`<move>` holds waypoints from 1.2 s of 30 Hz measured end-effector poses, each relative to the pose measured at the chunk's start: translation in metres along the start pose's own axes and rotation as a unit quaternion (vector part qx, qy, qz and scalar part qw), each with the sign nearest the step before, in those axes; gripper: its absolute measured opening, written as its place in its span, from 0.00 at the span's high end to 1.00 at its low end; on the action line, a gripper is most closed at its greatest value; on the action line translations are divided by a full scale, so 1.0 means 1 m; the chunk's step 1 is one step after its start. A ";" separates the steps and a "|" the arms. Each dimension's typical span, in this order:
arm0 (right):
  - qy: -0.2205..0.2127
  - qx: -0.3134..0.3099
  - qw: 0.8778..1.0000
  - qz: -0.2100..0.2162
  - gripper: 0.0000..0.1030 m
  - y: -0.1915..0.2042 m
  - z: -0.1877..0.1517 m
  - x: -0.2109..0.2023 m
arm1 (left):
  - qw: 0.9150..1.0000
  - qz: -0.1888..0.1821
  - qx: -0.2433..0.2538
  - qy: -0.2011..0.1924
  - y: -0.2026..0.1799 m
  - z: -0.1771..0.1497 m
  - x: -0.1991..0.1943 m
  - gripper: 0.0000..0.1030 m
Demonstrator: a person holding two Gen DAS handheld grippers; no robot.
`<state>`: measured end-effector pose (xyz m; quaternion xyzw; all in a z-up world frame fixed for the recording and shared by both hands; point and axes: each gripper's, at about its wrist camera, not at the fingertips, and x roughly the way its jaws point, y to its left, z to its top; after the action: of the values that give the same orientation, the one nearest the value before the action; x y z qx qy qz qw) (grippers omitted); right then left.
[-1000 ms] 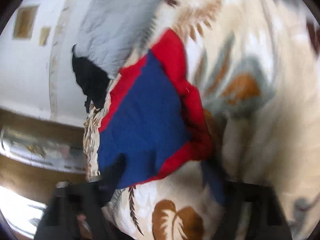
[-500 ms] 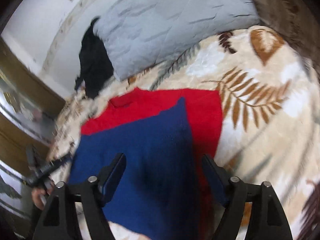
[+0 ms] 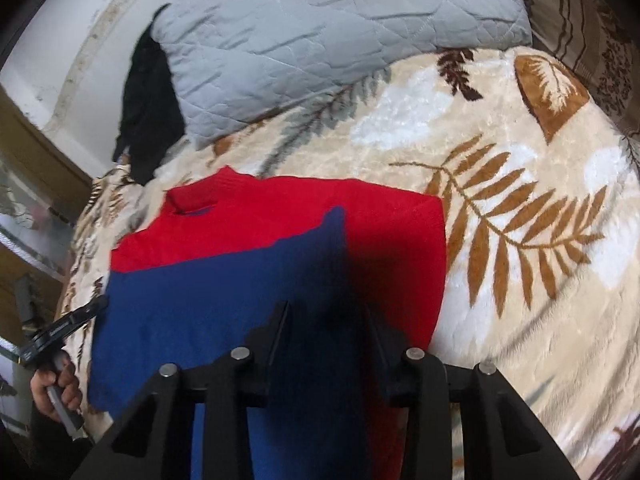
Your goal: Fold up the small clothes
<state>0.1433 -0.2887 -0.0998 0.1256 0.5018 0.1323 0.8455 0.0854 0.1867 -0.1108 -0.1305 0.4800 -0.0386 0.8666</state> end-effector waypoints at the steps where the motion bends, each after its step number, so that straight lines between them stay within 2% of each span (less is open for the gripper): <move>1: 0.001 -0.002 1.000 0.000 0.61 0.001 0.000 0.001 | 1.000 0.004 0.005 -0.001 0.000 0.000 -0.001 0.90; 2: 0.002 -0.007 1.000 0.003 0.63 0.002 0.000 0.002 | 1.000 0.008 0.010 -0.002 0.000 0.001 -0.001 0.93; 3: 0.002 -0.013 1.000 0.004 0.80 0.004 -0.001 0.001 | 1.000 0.009 0.014 -0.004 -0.001 0.001 -0.003 0.93; 4: 0.000 -0.015 1.000 -0.003 0.88 0.006 -0.001 -0.001 | 1.000 0.009 0.019 -0.011 -0.002 0.002 -0.007 0.93; 10: -0.052 -0.047 0.997 -0.012 0.91 0.023 0.002 -0.041 | 0.997 -0.002 0.035 -0.073 -0.014 0.010 -0.043 0.94; 15: -0.114 -0.047 0.992 -0.008 0.91 0.026 0.024 -0.072 | 0.990 -0.001 0.047 -0.129 -0.024 0.034 -0.061 0.94; 17: -0.122 -0.039 0.992 -0.005 0.91 0.023 0.035 -0.072 | 0.991 0.001 0.038 -0.127 -0.024 0.046 -0.048 0.94; 19: -0.121 -0.025 0.992 -0.008 0.91 0.017 0.043 -0.059 | 0.995 0.003 0.032 -0.096 -0.025 0.055 -0.016 0.93; 23: -0.015 -0.005 0.999 -0.040 0.89 -0.004 0.041 0.018 | 0.999 0.036 0.008 -0.016 -0.014 0.047 0.041 0.88; 24: -0.011 0.003 0.999 -0.042 0.89 -0.008 0.037 0.023 | 0.999 0.033 0.006 -0.015 -0.012 0.045 0.041 0.88; 25: -0.018 0.024 0.999 -0.033 0.88 -0.014 0.032 0.022 | 0.999 0.025 0.001 -0.022 -0.010 0.044 0.032 0.83; 26: -0.029 0.039 0.999 -0.023 0.82 -0.017 0.030 0.015 | 0.999 0.025 -0.003 -0.030 -0.008 0.044 0.022 0.74; 28: -0.058 0.048 0.997 -0.025 0.51 -0.017 0.026 -0.009 | 0.998 0.028 -0.008 -0.059 -0.006 0.042 -0.005 0.61; 29: -0.072 0.048 0.996 -0.028 0.18 -0.016 0.025 -0.019 | 0.997 0.027 -0.010 -0.074 -0.005 0.040 -0.017 0.56; 30: -0.094 0.049 0.994 -0.024 0.13 -0.013 0.023 -0.034 | 0.995 0.026 -0.009 -0.091 -0.006 0.037 -0.033 0.55; 32: -0.113 0.054 0.992 0.008 0.13 -0.007 0.016 -0.054 | 0.994 0.017 -0.004 -0.109 -0.010 0.028 -0.054 0.53; 36: -0.111 0.049 0.985 0.119 0.13 0.025 -0.013 -0.073 | 0.994 -0.010 0.006 -0.110 -0.024 -0.004 -0.071 0.52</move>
<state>0.0956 -0.2902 -0.0379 0.2399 0.3921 0.1922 0.8670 0.0455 0.1762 -0.0484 -0.1338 0.3806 -0.0357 0.9143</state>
